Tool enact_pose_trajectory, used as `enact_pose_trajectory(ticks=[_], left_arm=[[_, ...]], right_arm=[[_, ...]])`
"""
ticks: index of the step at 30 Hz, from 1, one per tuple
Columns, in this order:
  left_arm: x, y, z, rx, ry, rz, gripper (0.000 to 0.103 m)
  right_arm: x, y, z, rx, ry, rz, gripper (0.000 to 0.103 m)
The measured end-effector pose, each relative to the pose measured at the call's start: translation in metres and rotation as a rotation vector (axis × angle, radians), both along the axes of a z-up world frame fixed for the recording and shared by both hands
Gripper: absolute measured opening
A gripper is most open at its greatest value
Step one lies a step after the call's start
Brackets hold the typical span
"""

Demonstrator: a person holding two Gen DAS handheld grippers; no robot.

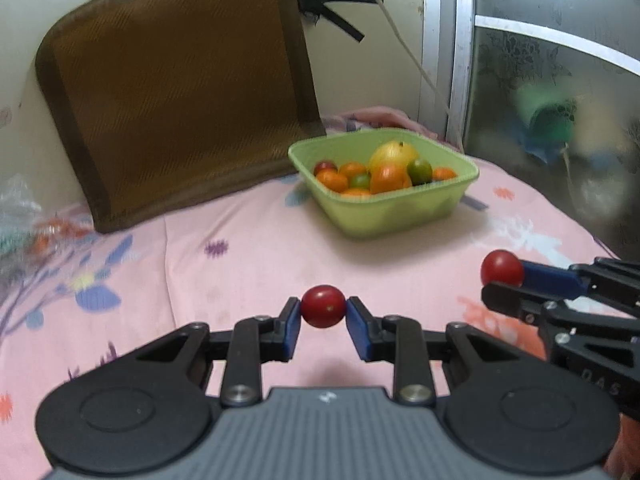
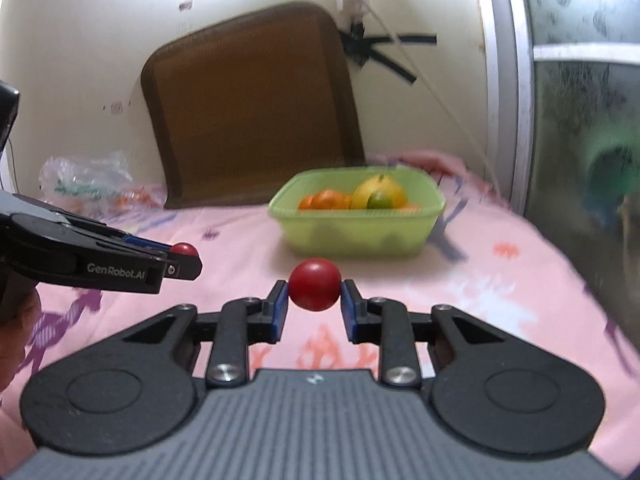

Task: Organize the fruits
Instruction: 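Carry both red tomatoes into the green basket and open both grippers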

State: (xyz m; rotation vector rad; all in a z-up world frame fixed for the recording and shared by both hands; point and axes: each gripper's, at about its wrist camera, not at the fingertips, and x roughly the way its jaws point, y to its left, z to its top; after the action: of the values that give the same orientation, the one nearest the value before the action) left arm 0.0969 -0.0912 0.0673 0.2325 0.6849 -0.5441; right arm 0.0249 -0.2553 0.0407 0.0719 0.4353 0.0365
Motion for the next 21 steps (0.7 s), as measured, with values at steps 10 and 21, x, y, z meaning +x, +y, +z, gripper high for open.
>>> enact_pose_trajectory(ticks=[10,21], left_arm=[[0.035,-0.039,0.017,0.039,-0.026,0.014,0.026],[0.096,-0.078,0.038,-0.001,-0.007,0.037,0.026]], right_arm=[[0.034,-0.043,0.025,0.029,-0.035,-0.009,0.031],[0.108,-0.08,0.036,0.074,0.012,0.024,0.031]])
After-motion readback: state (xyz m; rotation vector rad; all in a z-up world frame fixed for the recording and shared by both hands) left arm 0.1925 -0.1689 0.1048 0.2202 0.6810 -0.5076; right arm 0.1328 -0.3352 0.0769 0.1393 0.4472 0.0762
